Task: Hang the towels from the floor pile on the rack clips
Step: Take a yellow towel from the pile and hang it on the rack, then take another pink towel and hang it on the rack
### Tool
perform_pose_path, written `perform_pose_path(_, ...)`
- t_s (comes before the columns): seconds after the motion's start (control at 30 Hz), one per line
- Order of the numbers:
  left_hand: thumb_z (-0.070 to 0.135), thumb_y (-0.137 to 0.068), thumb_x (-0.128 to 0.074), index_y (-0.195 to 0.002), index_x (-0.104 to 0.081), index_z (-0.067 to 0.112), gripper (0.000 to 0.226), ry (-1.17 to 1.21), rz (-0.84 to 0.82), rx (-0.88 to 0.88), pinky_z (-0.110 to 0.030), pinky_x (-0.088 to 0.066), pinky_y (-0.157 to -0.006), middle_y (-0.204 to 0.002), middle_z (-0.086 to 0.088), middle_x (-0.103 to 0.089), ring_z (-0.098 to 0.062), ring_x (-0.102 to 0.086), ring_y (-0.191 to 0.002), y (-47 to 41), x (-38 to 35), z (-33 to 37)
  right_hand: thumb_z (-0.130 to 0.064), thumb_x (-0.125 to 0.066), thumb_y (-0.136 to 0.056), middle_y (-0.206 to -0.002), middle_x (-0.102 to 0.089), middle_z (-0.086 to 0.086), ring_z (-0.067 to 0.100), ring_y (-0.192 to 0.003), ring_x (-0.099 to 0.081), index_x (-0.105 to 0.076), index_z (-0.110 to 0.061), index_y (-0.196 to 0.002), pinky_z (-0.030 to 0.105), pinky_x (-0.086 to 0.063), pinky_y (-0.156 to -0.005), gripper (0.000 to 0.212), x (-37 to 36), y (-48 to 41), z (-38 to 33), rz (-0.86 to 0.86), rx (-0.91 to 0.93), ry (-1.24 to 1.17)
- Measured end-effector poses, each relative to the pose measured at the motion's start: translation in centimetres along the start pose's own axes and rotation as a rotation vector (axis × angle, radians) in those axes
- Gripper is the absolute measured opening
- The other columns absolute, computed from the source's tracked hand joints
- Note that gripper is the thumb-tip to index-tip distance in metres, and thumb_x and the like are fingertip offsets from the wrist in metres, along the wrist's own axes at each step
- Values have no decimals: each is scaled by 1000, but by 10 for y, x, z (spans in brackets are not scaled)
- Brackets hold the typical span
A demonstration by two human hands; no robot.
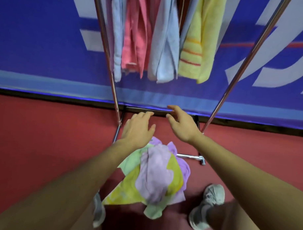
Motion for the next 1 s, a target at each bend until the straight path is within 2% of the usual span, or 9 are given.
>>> perform_pose_path(0.1,36,-96,-55,-141,-48,23,48,24,-102,59,-45,-45,-100,-130,-6,-60,-33,-54,-122,18,-53,-26,-27,-52,-103,-138,-60,16,29,-126,-59,-47,-15,-147,42,-45,-106,46,-52,8,37,-88,-78,-13)
perform_pose_path(0.27,33,-96,-55,-135,-52,23,40,52,-222,116,-42,-45,-97,-126,-7,-60,-32,-55,-120,47,-124,-56,-27,-52,-102,-138,-61,12,29,-123,-59,-47,-14,-146,40,-45,-105,46,-114,25,91,-180,-169,-8)
perform_pose_path(0.4,33,-98,-51,-136,-51,23,40,45,-337,234,-41,-45,-99,-130,-5,-59,-30,-53,-124,63,-191,-87,-27,-55,-99,-128,-65,15,34,-115,-63,-50,-16,-144,44,-47,-100,46,-178,43,145,-270,-273,19)
perform_pose_path(0.57,30,-101,-46,-137,-50,18,38,42,-510,331,-41,-46,-101,-134,-8,-59,-30,-54,-124,76,-270,-112,-23,-48,-101,-139,-58,15,30,-129,-54,-44,-21,-150,38,-43,-106,49,-246,67,193,-392,-451,26)
perform_pose_path(0.7,30,-101,-42,-138,-50,21,39,-82,-634,343,-39,-45,-100,-137,-6,-57,-29,-54,-124,81,-310,-143,-21,-44,-102,-146,-53,15,30,-132,-52,-39,-19,-153,35,-40,-108,51,-280,67,214,-494,-537,29)
perform_pose_path(0.77,30,-100,-43,-139,-50,21,41,-65,-678,373,-40,-46,-102,-139,-6,-57,-30,-54,-126,84,-328,-159,-20,-43,-102,-147,-52,15,30,-133,-51,-37,-17,-154,33,-39,-108,53,-293,64,222,-535,-556,40)
perform_pose_path(0.83,32,-100,-43,-134,-54,21,38,29,-690,438,-39,-48,-99,-133,-8,-61,-32,-58,-122,89,-344,-168,-19,-44,-101,-148,-51,16,30,-134,-50,-38,-15,-154,32,-38,-107,53,-301,60,229,-557,-569,42)
perform_pose_path(0.93,32,-98,-43,-114,-58,18,26,126,-701,515,-38,-49,-90,-119,-9,-64,-32,-60,-115,94,-370,-168,-17,-45,-100,-146,-52,16,31,-131,-53,-40,-13,-152,32,-39,-104,53,-307,59,242,-547,-594,47)
perform_pose_path(1.0,34,-100,-41,-112,-59,15,29,183,-679,604,-38,-48,-91,-118,-9,-64,-32,-59,-115,98,-389,-165,-17,-46,-99,-143,-55,16,30,-128,-55,-42,-13,-150,31,-39,-102,51,-309,62,251,-523,-630,43)
Point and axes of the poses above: each hand's wrist, its own y-axis away from the middle knuckle, its own x-axis out of the back of the hand, z = x × y, the point moved 7 cm from there along -y, towards the middle knuckle
